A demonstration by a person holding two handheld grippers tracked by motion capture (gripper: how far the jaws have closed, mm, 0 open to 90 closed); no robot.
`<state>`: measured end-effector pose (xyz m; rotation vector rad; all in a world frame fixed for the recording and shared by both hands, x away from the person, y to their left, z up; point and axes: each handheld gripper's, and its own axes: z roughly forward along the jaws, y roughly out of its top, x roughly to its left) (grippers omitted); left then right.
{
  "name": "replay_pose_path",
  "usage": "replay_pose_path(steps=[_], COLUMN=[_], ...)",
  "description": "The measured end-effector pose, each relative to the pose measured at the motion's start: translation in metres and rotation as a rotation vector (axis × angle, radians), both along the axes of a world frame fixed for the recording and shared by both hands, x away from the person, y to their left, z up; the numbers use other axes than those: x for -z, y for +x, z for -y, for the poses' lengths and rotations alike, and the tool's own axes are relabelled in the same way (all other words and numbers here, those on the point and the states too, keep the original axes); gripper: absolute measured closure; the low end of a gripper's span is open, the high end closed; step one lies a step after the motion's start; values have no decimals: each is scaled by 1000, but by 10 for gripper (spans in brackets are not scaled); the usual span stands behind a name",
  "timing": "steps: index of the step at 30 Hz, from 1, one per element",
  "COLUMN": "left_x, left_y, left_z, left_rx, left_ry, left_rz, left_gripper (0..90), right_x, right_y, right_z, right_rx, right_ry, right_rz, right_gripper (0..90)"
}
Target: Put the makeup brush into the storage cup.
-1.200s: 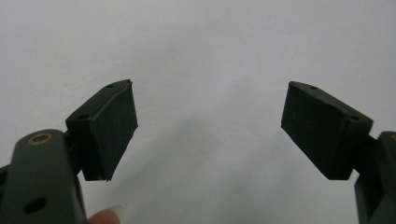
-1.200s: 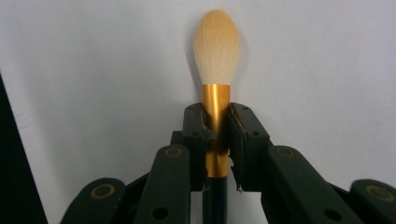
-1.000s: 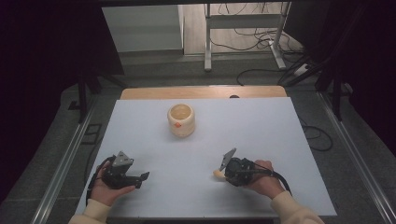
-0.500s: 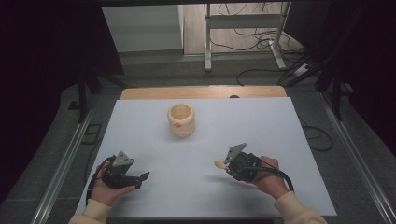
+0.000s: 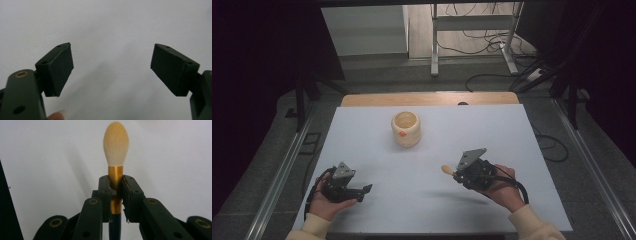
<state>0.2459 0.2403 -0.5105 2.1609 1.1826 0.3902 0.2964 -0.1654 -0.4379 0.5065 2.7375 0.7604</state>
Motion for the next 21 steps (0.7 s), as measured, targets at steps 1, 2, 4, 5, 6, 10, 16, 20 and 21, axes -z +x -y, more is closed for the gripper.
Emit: replay_pose_path(steps=[1, 2, 4, 5, 6, 10, 16, 20, 21], left_x=[0, 0, 0, 0, 0, 0, 0, 0, 0], left_y=[0, 0, 0, 0, 0, 0, 0, 0, 0], left_z=[0, 0, 0, 0, 0, 0, 0, 0, 0], left_rx=[0, 0, -1, -1, -2, -3, -5, -5, -5], left_ry=[0, 0, 0, -1, -2, -4, -6, -6, -6], left_rz=[0, 0, 1, 2, 2, 4, 4, 5, 5], left_gripper=[190, 190, 190, 190, 190, 190, 190, 190, 190], right_x=[0, 0, -1, -1, -2, -4, -6, -7, -7], right_y=[0, 0, 0, 0, 0, 0, 0, 0, 0], right_z=[0, 0, 0, 0, 1, 2, 3, 4, 4], right_rx=[0, 0, 6, 6, 8, 8, 11, 15, 15], right_ry=[0, 2, 18, 18, 27, 51, 72, 98, 98], right_rz=[0, 0, 4, 4, 7, 3, 10, 8, 8], right_gripper=[784, 784, 784, 784, 784, 784, 783, 783, 783])
